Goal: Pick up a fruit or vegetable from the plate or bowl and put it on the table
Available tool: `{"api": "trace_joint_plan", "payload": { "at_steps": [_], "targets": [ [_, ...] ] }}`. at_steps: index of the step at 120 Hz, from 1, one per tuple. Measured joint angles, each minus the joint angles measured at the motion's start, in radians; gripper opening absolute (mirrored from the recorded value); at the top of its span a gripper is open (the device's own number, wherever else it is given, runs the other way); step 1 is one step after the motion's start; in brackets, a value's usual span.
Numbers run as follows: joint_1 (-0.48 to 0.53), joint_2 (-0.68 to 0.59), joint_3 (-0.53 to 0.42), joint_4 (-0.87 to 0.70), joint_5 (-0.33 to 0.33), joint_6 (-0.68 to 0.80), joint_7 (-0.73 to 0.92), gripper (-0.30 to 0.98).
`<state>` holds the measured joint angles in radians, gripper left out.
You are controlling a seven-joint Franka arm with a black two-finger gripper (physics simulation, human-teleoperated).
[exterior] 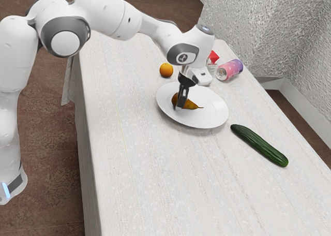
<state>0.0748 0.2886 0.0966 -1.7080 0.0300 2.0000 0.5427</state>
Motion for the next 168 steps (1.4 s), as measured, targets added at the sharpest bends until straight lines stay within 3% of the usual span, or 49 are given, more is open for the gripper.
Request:
{"api": "trace_joint_plan", "payload": {
  "at_steps": [10,43,65,93,132,168],
  "targets": [
    [0.000,0.000,0.001,0.002,-0.008,0.003,-0.001,0.34],
    [-0.002,-0.014,0.003,0.021,-0.022,-0.011,-0.019,0.30],
    [-0.003,-0.163,-0.002,0.028,-0.021,-0.091,-0.036,0.26],
    [0.012,-0.254,-0.146,0.028,-0.015,-0.203,-0.074,0.26],
    [-0.033,-0.247,-0.368,0.044,-0.012,-0.257,-0.169,0.26],
    [-0.064,-0.107,-0.404,0.060,0.048,-0.185,-0.268,0.25]
  ]
}}
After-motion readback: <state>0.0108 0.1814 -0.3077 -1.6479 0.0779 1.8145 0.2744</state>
